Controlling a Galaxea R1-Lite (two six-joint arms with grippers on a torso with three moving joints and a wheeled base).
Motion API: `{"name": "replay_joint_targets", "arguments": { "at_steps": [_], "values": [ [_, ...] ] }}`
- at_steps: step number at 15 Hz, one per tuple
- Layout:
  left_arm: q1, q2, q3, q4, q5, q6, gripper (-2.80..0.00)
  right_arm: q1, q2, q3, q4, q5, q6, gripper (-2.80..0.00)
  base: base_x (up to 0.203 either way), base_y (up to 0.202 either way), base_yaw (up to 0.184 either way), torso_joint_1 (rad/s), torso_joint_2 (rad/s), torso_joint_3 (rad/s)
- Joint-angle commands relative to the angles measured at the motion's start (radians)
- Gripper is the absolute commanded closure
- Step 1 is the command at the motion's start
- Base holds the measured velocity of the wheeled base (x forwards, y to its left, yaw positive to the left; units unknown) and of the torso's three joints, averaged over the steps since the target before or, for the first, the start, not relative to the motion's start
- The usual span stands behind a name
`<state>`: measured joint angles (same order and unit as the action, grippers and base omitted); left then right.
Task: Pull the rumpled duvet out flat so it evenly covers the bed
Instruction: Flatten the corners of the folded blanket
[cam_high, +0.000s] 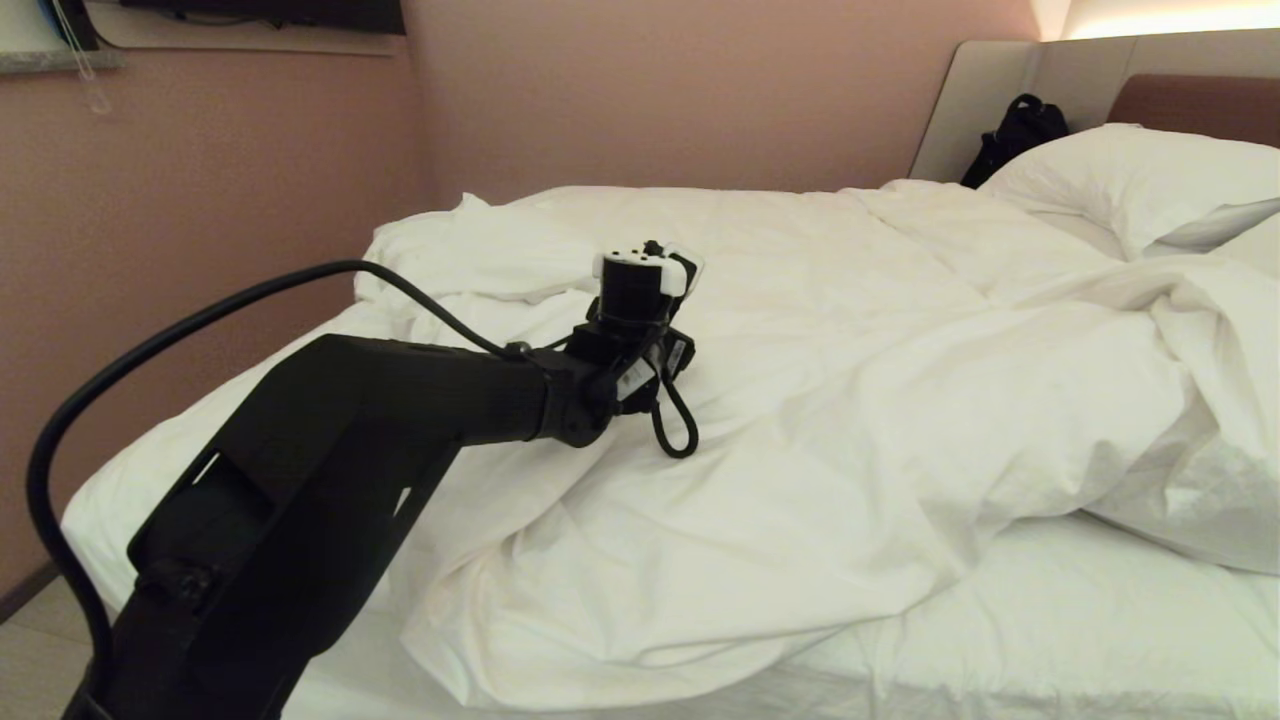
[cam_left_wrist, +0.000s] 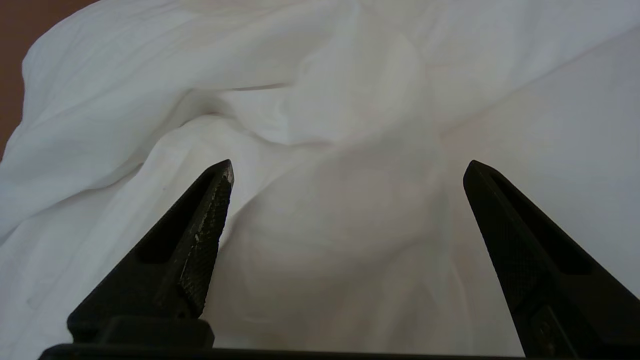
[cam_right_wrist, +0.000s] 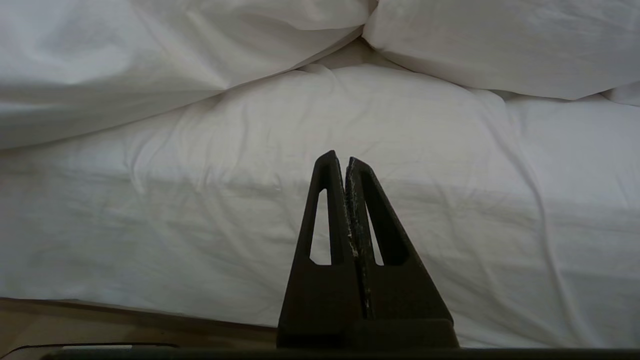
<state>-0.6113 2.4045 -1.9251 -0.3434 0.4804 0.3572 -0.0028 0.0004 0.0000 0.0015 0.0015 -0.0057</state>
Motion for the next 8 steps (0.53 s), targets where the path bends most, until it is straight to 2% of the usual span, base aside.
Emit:
{"name": "replay_joint_targets", "arguments": {
  "at_steps": [1,6,7,8],
  "values": [
    [-0.002,0.01,-0.001,-0.002,0.004,0.003,-2.8,0.0,0.0,0.0,0.0,0.002,0.0,0.0,0.0,0.0,0.0,0.0,0.0,0.0],
    [0.011,0.037,-0.002,-0.018,0.053,0.04,-2.8,0.0,0.0,0.0,0.0,0.001,0.0,0.0,0.0,0.0,0.0,0.0,0.0,0.0],
    [0.021,0.051,-0.003,-0.072,0.076,0.067,-2.8,0.0,0.0,0.0,0.0,0.0,0.0,0.0,0.0,0.0,0.0,0.0,0.0,0.0],
    [0.032,0.07,-0.002,-0.13,0.11,0.124,-2.8,0.0,0.0,0.0,0.0,0.0,0.0,0.0,0.0,0.0,0.0,0.0,0.0,0.0]
  ]
}}
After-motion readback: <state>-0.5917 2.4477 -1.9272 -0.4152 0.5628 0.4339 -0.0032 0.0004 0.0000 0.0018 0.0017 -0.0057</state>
